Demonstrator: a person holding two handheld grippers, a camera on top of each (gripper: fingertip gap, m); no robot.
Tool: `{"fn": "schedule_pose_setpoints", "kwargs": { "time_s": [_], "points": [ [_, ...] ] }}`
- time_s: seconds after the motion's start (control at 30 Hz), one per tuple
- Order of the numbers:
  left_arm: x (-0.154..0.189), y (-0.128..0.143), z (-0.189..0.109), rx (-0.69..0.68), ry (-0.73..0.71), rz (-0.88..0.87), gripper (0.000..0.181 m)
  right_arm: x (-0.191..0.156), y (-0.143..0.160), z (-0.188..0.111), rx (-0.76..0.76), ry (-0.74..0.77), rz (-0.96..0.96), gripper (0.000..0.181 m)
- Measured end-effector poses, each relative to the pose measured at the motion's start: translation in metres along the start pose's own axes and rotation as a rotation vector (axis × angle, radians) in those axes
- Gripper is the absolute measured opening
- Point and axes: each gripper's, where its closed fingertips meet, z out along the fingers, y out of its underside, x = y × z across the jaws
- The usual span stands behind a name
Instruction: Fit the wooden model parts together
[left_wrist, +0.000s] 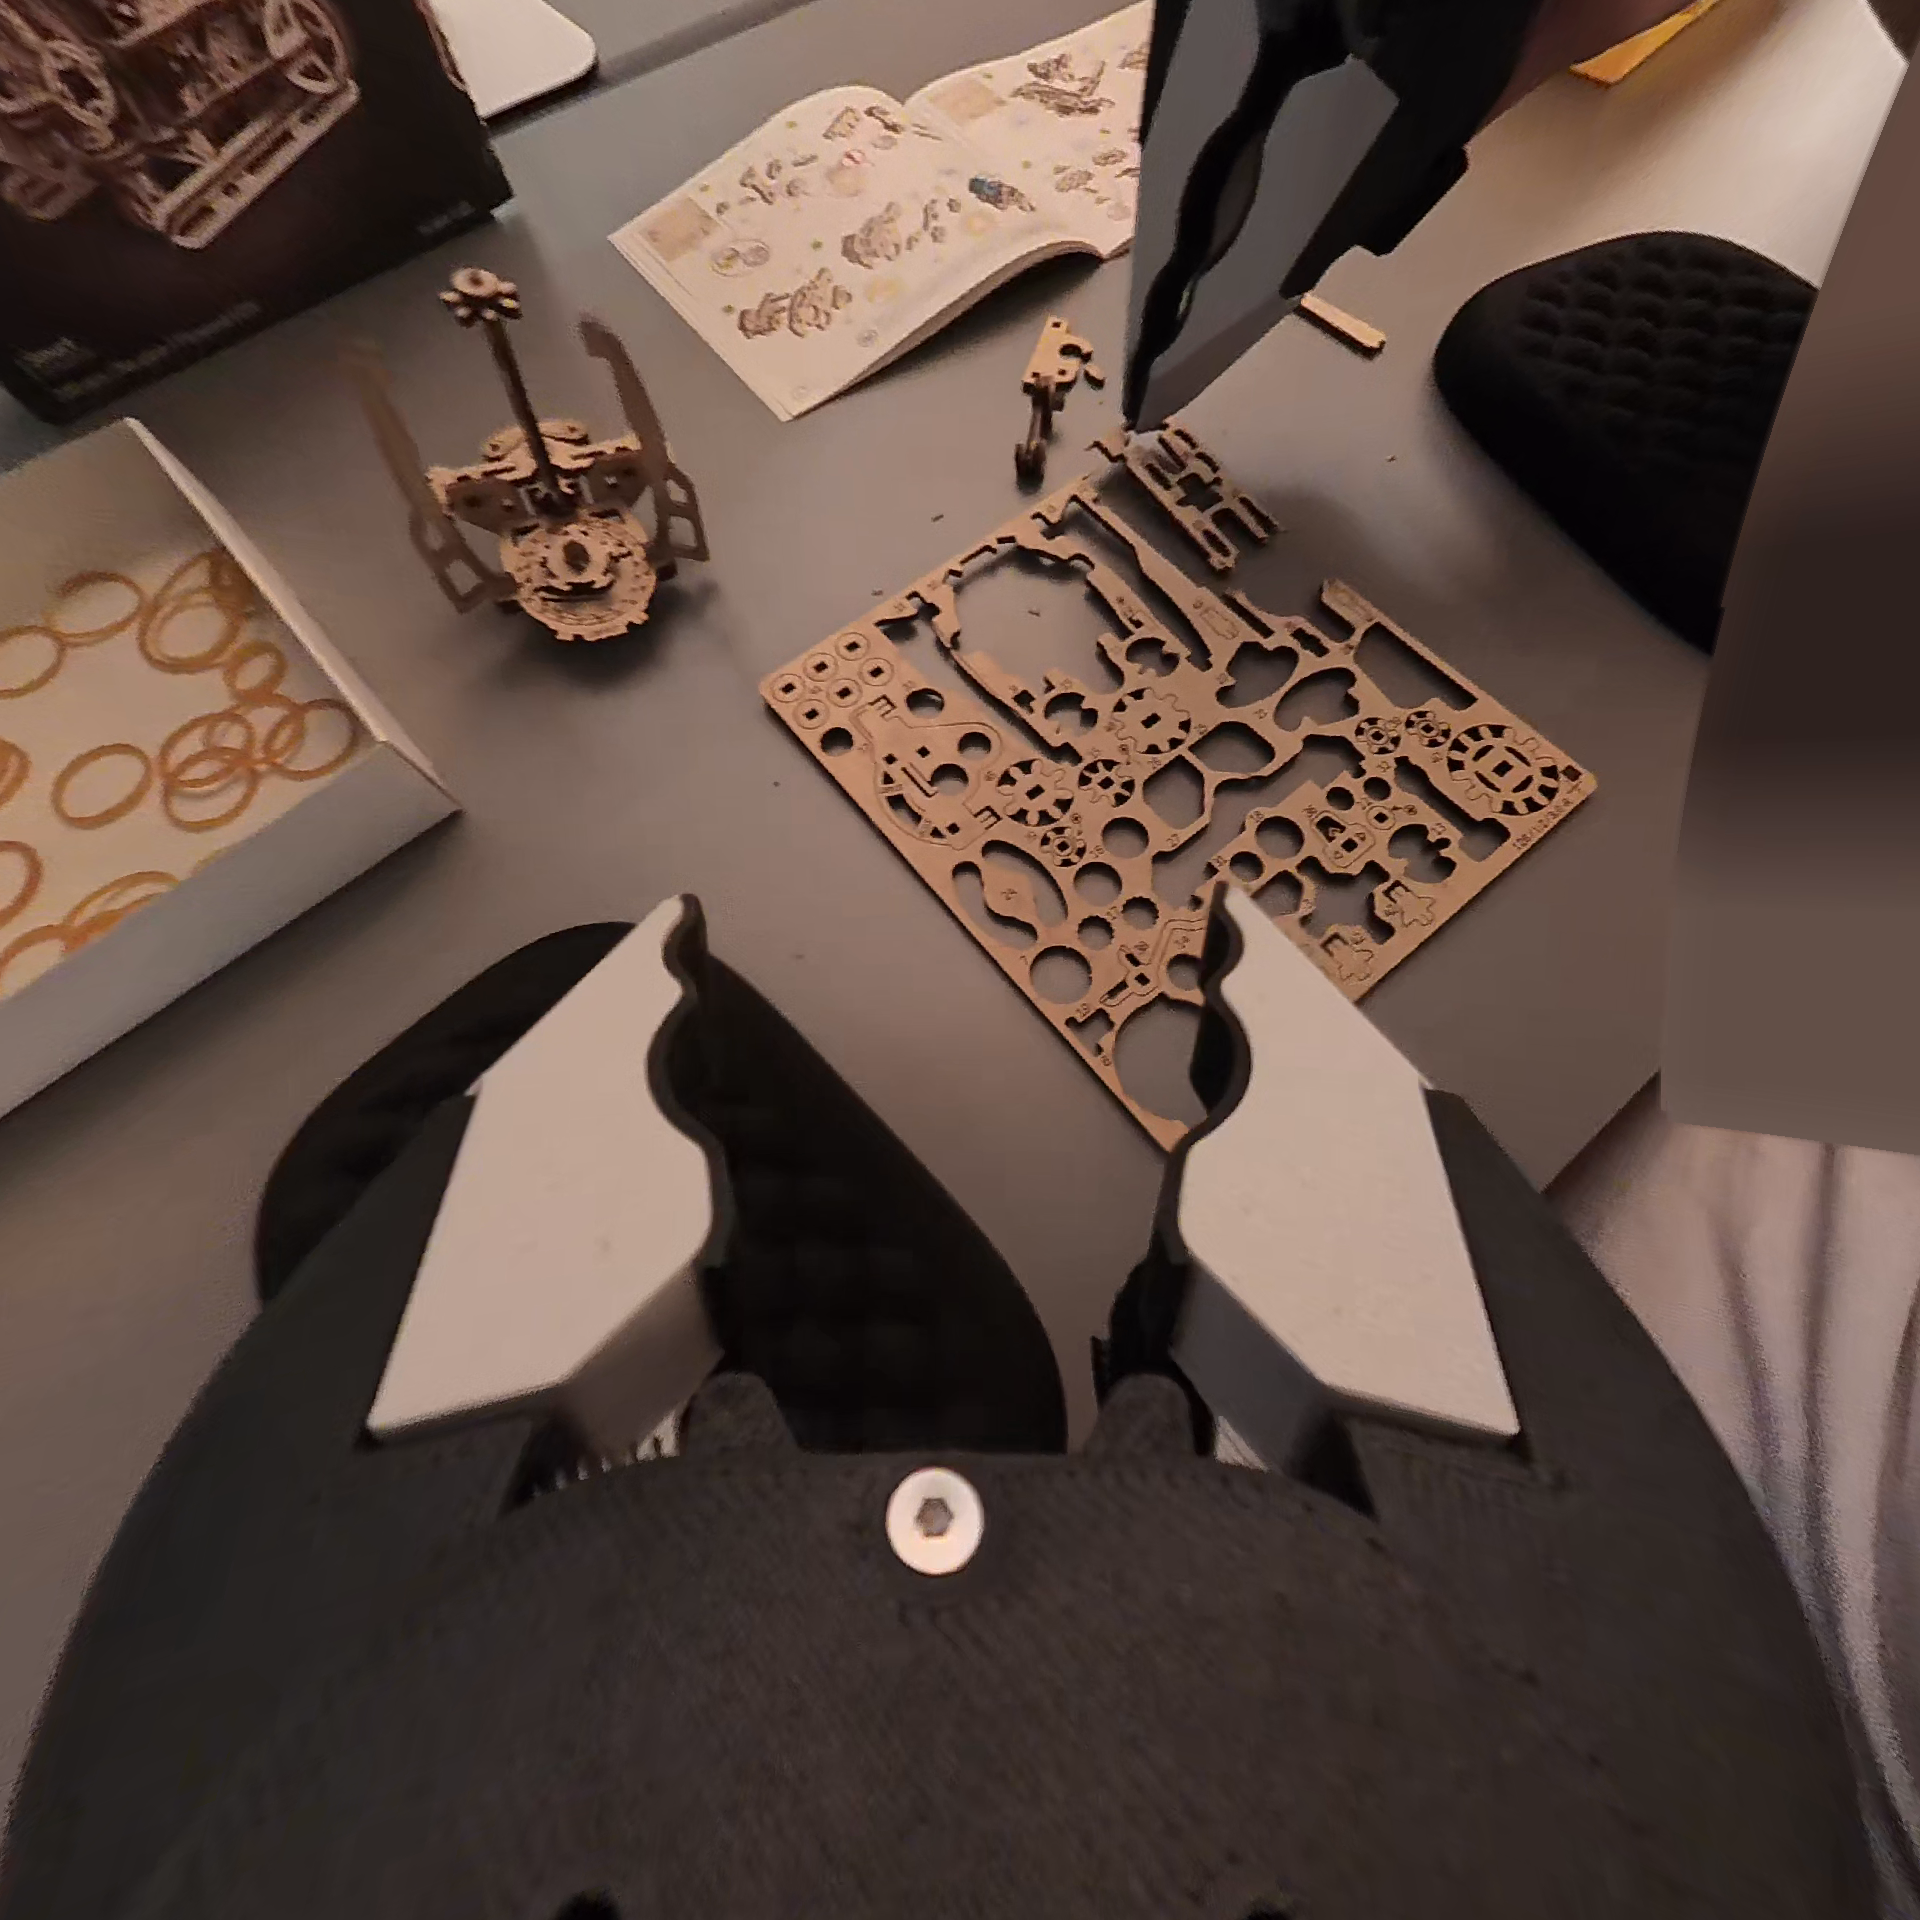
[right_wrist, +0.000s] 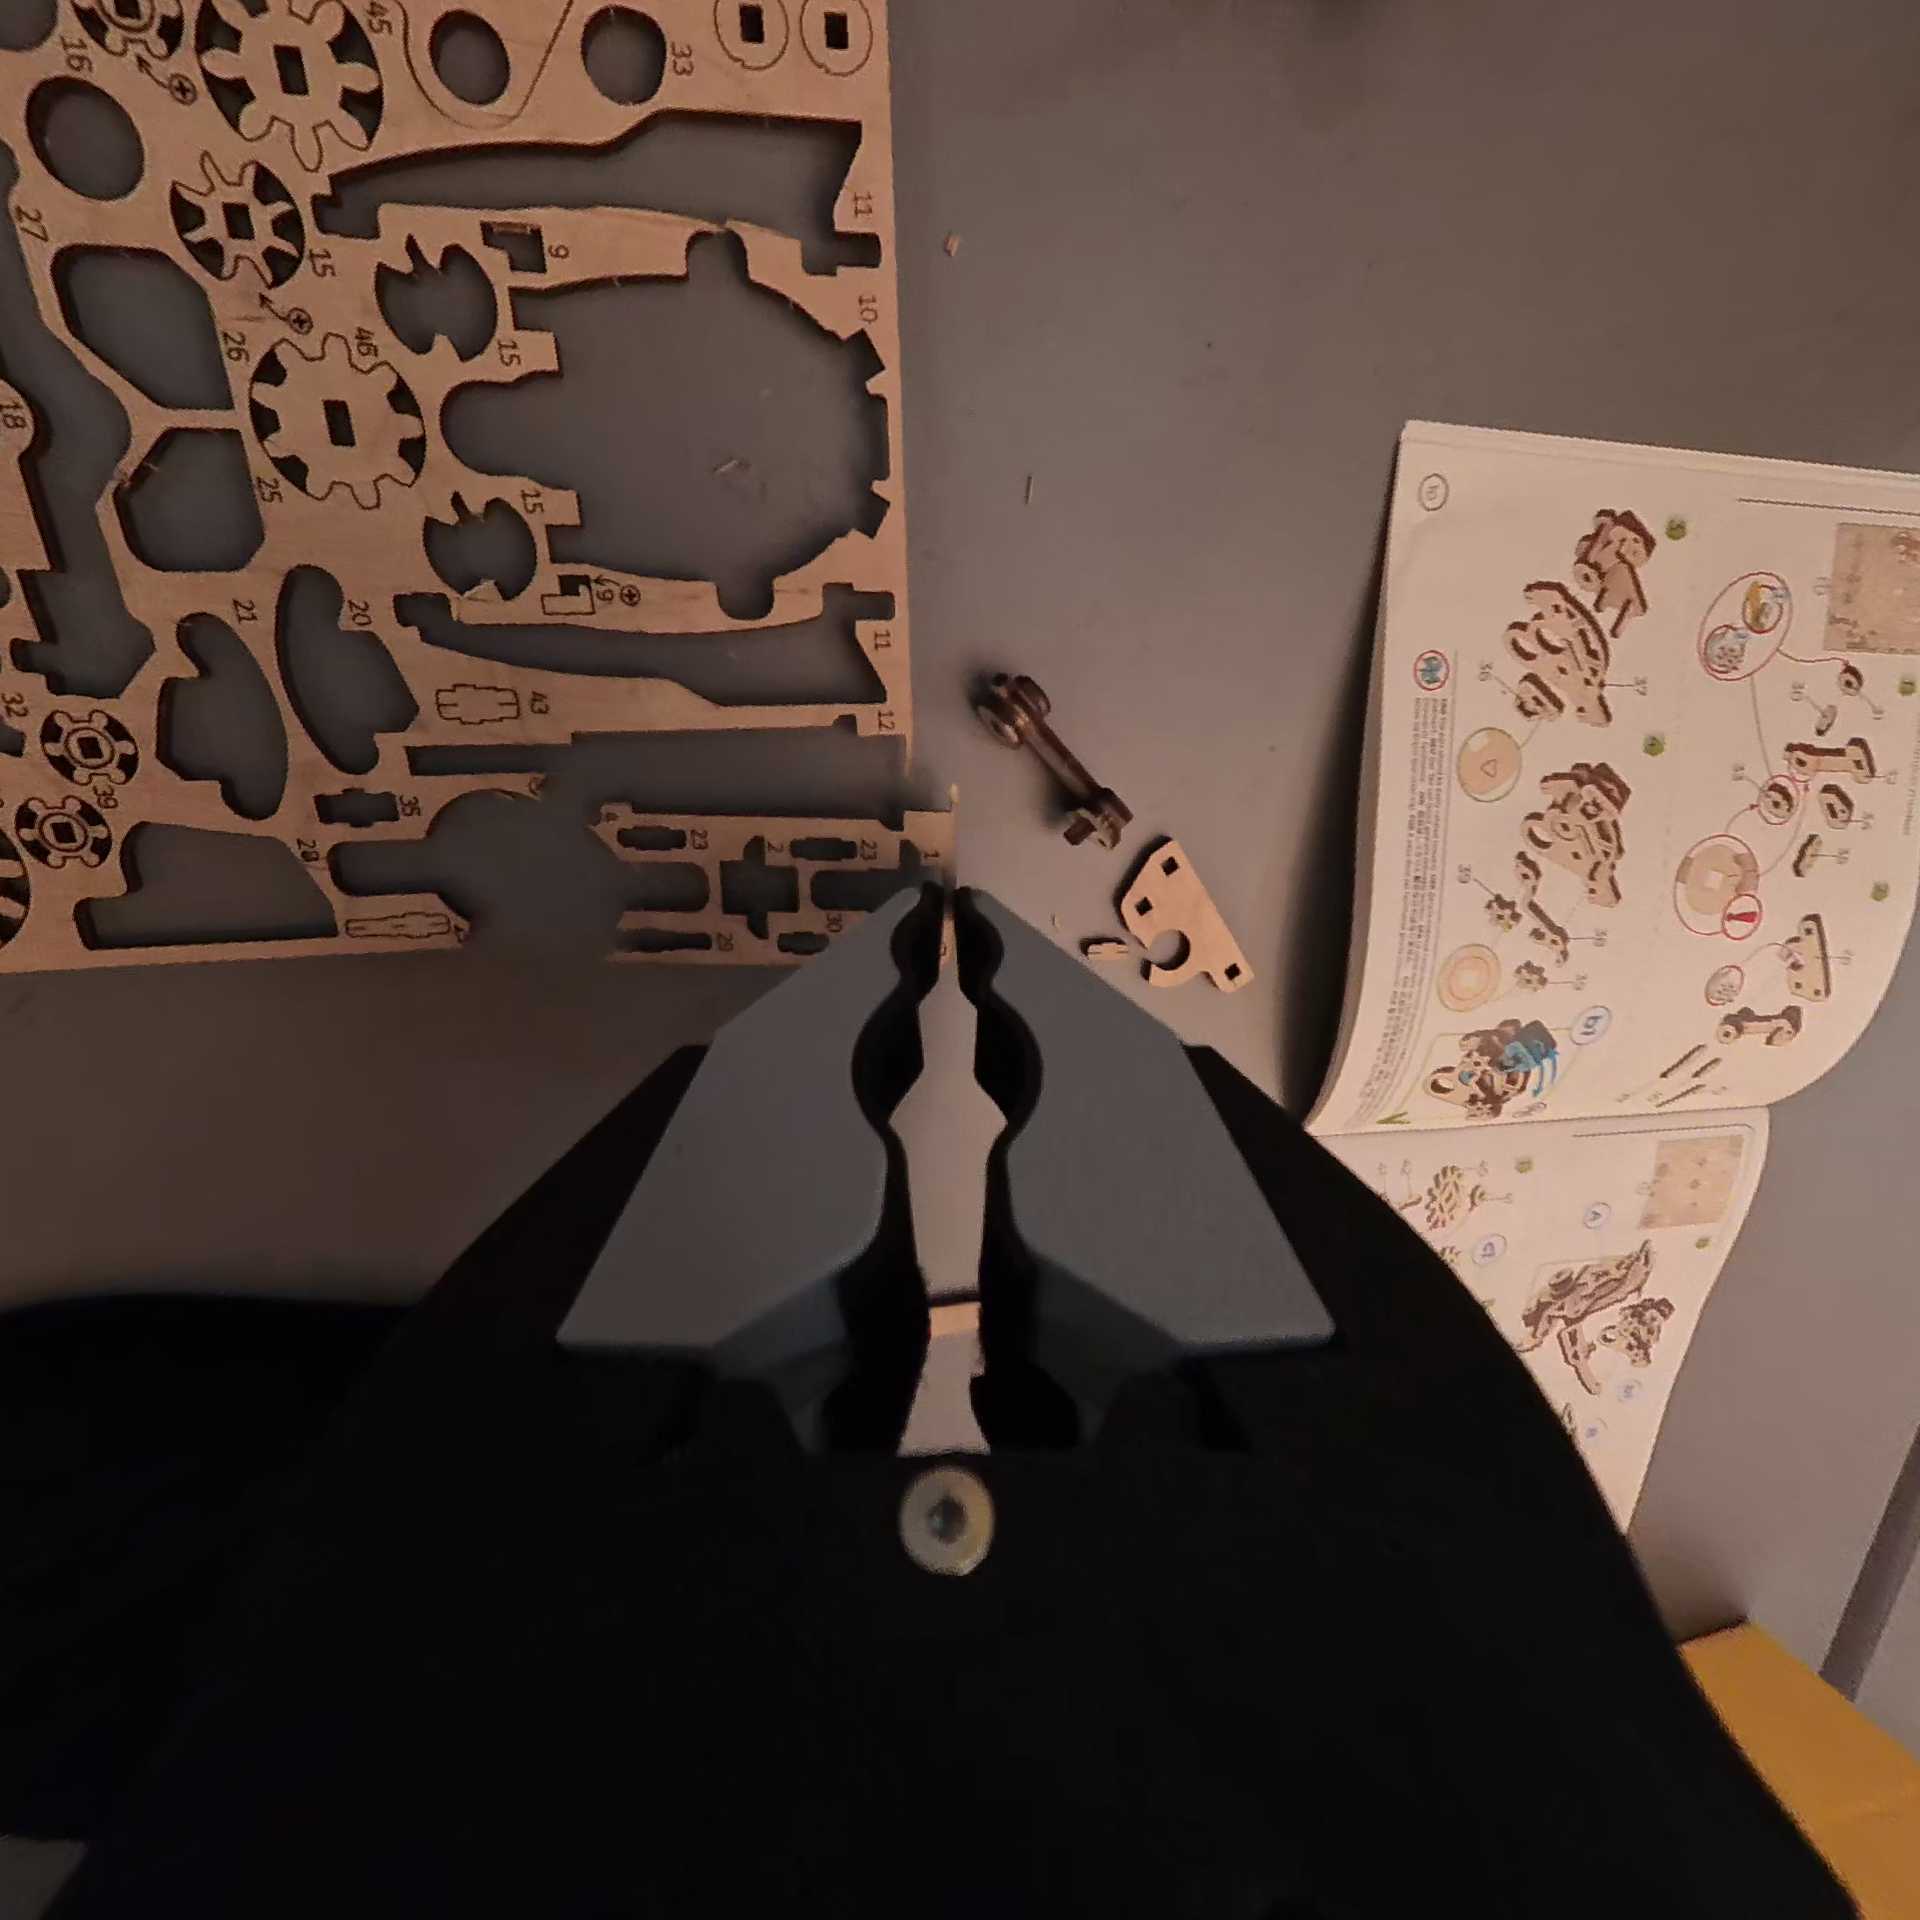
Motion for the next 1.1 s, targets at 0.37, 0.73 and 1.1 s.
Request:
{"fn": "schedule_pose_setpoints", "kwargs": {
  "time_s": [0.37, 0.73, 1.1],
  "points": [
    [-0.029, -0.003, -0.027, 0.022, -0.105, -0.008, 0.093, 0.001, -0.002, 0.000, -0.012, 0.006, -0.003, 0.000],
    [-0.031, -0.001, -0.028, 0.038, -0.109, -0.030, 0.095, 0.018, 0.005, -0.021, -0.019, 0.078, 0.009, 0.000],
    [-0.021, -0.004, -0.017, 0.031, -0.057, -0.035, 0.096, 0.132, 0.137, -0.193, -0.065, 0.324, 0.242, 0.000]
  ]
}}
